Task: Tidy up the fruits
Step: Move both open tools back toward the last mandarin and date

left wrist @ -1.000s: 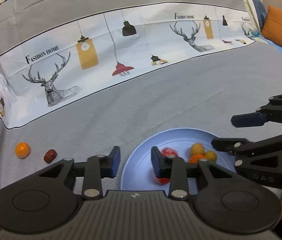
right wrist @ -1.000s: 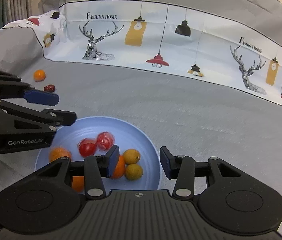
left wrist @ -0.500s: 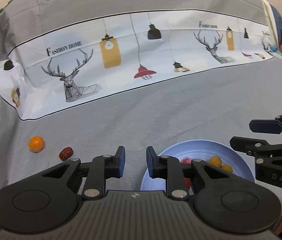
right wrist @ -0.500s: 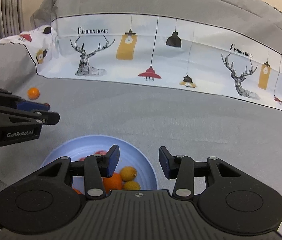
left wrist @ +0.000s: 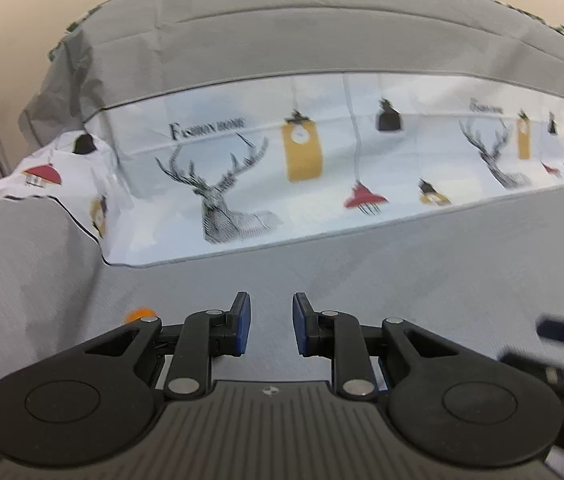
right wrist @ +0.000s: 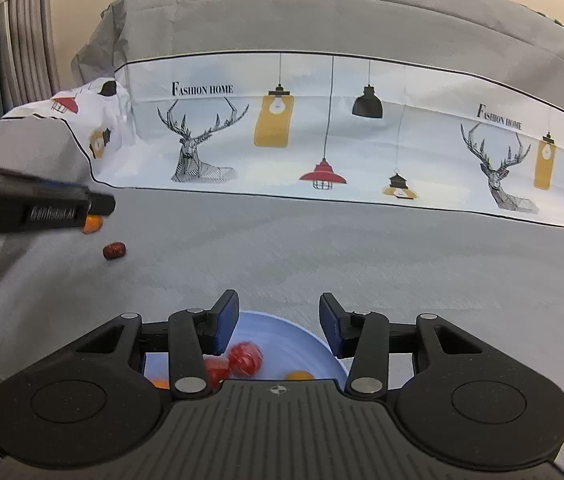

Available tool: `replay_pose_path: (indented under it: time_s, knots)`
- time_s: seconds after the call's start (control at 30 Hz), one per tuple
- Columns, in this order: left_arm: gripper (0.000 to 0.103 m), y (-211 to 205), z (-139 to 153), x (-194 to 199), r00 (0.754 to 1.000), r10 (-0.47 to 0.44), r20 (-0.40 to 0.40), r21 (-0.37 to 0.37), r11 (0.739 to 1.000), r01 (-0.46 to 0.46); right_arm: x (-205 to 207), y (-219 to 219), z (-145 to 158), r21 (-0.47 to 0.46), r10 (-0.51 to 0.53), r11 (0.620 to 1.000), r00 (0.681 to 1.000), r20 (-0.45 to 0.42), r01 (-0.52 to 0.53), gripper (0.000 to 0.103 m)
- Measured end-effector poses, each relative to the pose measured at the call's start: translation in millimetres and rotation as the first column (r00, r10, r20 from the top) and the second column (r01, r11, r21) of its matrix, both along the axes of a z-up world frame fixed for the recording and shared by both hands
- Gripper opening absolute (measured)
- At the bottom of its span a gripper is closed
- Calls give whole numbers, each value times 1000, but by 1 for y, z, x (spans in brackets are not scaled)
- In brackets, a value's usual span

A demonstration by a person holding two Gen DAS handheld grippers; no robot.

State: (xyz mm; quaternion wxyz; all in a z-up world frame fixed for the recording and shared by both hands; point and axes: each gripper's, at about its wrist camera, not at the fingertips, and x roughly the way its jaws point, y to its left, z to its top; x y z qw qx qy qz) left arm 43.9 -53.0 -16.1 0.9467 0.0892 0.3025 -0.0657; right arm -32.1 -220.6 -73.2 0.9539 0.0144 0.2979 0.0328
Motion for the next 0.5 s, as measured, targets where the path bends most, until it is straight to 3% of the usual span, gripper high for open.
replay_pose_path:
  time_s: [0.17,0.27,0.33,0.37,0.43,0.5]
  knots:
    - [25,9,12,44,999,35,30,1,999,-35,5,4,1,43,-4,999,1000,-16,5,55]
    - [25,24,-1,63,996,75,42,16,997,-76,8,8,0,73,14,997,1000,-27,-12,56]
    - [25,36,-18,71,993,122,6,34,992,-122,9,12,1,70,33,997,999,-22,-31,55]
    - [25,43,-25,80,983,175,-59,47,984,-172,9,15,1,69,43,997,999,-21,-42,55]
    - [25,56,-28,88,971,224,-87,0,974,-225,10,19,2,71,64,995,998,-20,-63,51]
    - [25,63,-27,96,964,251,-82,-1,968,-252,13,23,2,78,89,993,996,-16,-88,30]
